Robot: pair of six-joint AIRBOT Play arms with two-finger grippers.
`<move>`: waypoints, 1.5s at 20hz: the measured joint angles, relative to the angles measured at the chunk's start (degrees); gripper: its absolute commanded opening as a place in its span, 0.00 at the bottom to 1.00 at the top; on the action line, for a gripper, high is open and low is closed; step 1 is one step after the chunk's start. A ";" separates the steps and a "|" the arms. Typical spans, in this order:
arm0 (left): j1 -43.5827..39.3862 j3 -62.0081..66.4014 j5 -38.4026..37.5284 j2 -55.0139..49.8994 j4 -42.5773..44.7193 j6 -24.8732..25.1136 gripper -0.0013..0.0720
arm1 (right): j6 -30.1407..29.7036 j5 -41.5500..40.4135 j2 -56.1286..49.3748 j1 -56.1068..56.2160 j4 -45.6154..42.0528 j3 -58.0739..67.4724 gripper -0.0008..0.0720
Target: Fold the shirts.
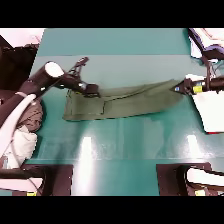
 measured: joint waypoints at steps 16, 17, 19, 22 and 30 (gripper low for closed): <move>-10.27 24.06 -2.78 -24.63 2.32 -3.48 0.05 | 14.29 4.79 -6.19 28.92 -0.17 36.15 0.03; -9.25 24.85 -3.74 -24.61 2.69 -3.50 0.05 | 14.43 4.81 -6.93 29.86 -0.15 37.22 0.03; -6.84 26.01 -6.95 -23.69 4.00 -3.58 0.05 | 14.64 4.76 -8.22 31.56 -0.28 38.51 0.03; -2.08 26.86 -8.70 -19.28 6.16 -3.58 0.05 | 14.80 4.09 -10.29 34.36 -0.28 39.39 0.03; 12.96 27.36 -17.46 -1.33 15.30 -1.81 0.05 | 12.68 -5.51 -18.45 45.59 -0.24 39.91 0.04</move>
